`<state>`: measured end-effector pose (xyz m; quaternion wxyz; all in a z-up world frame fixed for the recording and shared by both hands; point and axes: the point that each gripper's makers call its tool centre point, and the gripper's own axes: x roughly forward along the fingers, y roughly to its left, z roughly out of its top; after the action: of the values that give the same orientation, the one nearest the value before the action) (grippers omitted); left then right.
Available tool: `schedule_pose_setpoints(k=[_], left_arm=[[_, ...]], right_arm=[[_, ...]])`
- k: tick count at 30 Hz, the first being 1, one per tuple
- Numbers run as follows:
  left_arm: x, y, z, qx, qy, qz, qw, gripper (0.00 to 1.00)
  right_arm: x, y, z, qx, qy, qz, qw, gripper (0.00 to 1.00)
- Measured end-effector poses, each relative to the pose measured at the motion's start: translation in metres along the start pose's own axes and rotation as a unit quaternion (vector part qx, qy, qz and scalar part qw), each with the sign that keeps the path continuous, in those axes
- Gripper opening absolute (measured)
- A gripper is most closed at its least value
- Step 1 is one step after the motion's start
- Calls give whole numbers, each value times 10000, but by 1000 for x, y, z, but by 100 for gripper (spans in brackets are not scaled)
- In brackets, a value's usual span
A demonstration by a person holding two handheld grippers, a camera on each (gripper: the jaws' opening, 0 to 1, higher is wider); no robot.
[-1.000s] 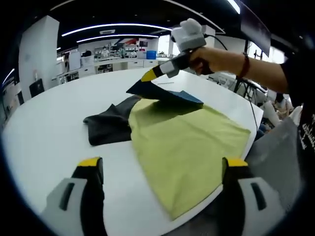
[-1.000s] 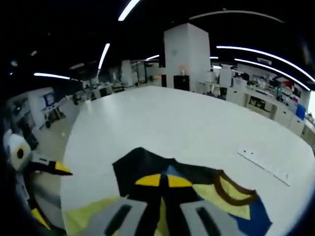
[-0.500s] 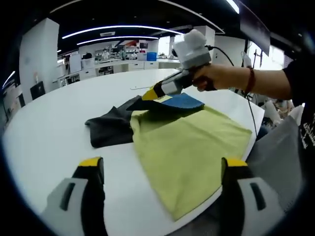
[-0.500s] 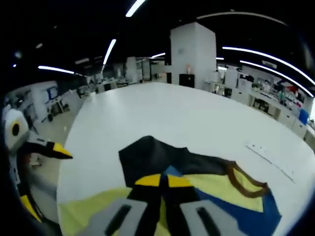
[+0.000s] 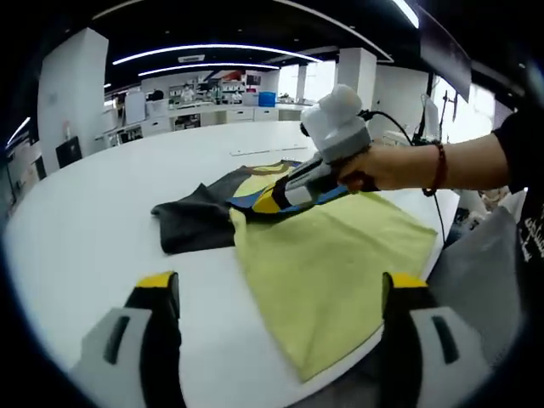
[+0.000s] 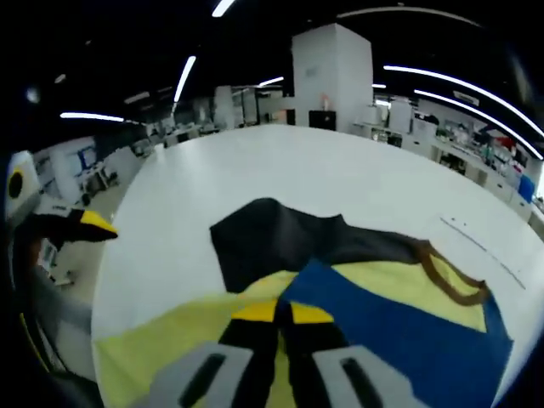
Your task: Fold the garment on the visible template until the final outline fits inside the template.
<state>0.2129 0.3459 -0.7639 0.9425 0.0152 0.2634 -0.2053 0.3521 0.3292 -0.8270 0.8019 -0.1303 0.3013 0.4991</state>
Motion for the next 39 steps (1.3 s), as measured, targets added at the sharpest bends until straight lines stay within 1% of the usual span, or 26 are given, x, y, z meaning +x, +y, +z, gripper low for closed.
schedule_pose_setpoints(k=[2, 4, 7, 9, 12, 13, 14, 15, 16, 17, 19, 21, 22, 25, 27, 31, 39], left_arm=[[0, -1, 0, 6, 11, -4, 10000, 96], [0, 0, -1, 11, 19, -1, 10000, 96], [0, 1, -2, -13, 26, 14, 10000, 96], [-1, 2, -3, -11, 31, 32, 10000, 96], [0, 2, -2, -20, 22, 27, 10000, 97], [0, 1, -3, -20, 32, 28, 10000, 97], [0, 1, -3, -28, 42, 30, 10000, 97], [0, 3, -3, -40, 44, 43, 10000, 97], [-1, 3, -3, -42, 35, 53, 10000, 97], [-1, 3, -3, -43, 20, 59, 10000, 98], [-1, 5, -3, -57, 3, 77, 10000, 98], [-1, 6, -3, -55, 12, 87, 9999, 98], [-1, 6, -3, -48, 27, 89, 9999, 99], [0, 4, -4, -31, 48, 74, 10000, 99], [0, 3, -4, -9, 73, 79, 9999, 99], [0, 3, -3, -18, 46, 94, 9999, 99], [1, 3, -4, 29, 93, 91, 9999, 99]], right_arm=[[2, 2, -4, 93, 44, 51, 9999, 0], [3, 5, -12, 269, 188, 141, 9994, 2], [8, 1, -18, 348, 303, 120, 9989, 5], [11, 1, -17, 423, 265, 172, 9986, 7], [3, 10, -16, 616, 219, 300, 9974, 15], [2, 12, -15, 689, 206, 333, 9969, 20], [3, 8, -13, 789, 170, 324, 9962, 26], [1, 7, -12, 822, 159, 306, 9960, 33], [-1, 5, -11, 839, 147, 272, 9960, 43], [-4, 2, -8, 867, 71, 225, 9960, 49], [-8, -3, -2, 947, -44, 200, 9953, 57], [-15, -3, 3, 953, -116, 218, 9951, 60], [-18, -4, 6, 954, -180, 208, 9951, 65], [-28, -13, 12, 854, -319, 124, 9958, 75], [-31, -20, 13, 856, -347, 114, 9957, 76], [-49, -37, 12, 806, -442, -19, 9958, 82], [-83, -67, 1, 764, -475, -315, 9955, 84]])
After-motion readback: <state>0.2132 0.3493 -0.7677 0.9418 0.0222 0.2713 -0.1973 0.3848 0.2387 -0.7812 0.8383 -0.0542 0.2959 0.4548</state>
